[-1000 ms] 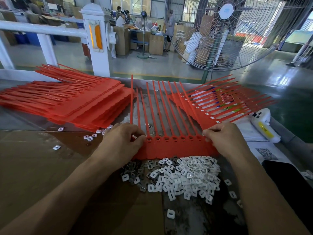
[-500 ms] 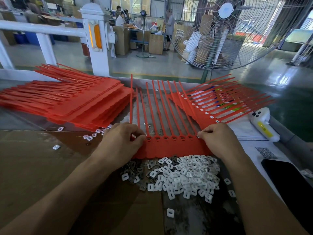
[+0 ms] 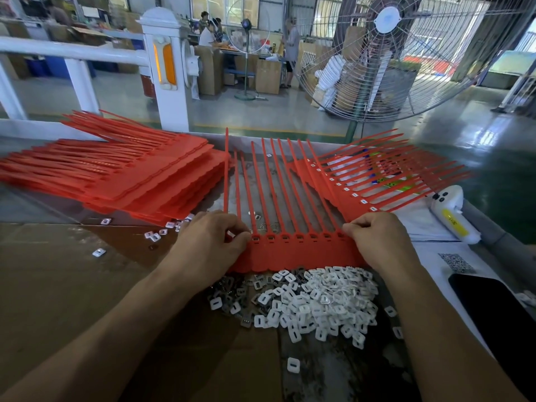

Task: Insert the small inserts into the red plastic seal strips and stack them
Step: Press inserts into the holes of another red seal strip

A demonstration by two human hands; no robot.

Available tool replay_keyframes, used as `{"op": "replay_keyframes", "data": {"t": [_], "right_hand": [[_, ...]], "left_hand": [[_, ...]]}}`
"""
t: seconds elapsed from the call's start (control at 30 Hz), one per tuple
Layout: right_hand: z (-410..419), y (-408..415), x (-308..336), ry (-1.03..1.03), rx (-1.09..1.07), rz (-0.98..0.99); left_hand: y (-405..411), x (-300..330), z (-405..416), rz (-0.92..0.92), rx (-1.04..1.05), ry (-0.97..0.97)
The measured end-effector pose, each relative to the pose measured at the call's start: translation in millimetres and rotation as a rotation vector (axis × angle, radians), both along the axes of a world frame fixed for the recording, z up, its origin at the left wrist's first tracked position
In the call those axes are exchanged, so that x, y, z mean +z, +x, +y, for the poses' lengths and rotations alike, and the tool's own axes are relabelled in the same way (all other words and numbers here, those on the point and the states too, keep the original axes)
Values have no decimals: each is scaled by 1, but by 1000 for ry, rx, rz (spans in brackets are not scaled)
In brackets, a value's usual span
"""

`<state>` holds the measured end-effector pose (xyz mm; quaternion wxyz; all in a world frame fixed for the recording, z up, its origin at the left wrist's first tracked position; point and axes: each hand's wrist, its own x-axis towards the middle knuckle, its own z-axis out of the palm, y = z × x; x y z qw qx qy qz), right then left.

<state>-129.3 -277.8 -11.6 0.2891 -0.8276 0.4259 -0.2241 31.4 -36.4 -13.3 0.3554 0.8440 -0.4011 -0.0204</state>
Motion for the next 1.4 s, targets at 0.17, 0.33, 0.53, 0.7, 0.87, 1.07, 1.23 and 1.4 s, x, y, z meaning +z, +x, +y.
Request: {"op": "replay_keyframes", "data": {"t": [0.17,0.33,0.53,0.7,0.87,1.07,1.23,1.4], "right_hand": [[16,1,9,-68,188,-88],[56,11,14,-33,709,47],[86,20,13,-100,893,112],[97,21,17,-202,916,200],[101,19,23,-308,948,286],[108,19,25,-422,946,313],[107,19,21,-373,926,252],[101,20,16,-252,872,161]], "left_hand": [[-1,1,0,1,-2,0],[-2,3,0,-4,-4,-9],[-3,4,-1,-32,2,-7],[-2,3,-1,-29,4,5],[-2,1,-1,-30,9,8],[-2,1,-1,-34,7,7],[-3,2,-1,-35,6,7],[-3,2,-1,-28,11,-4]]}}
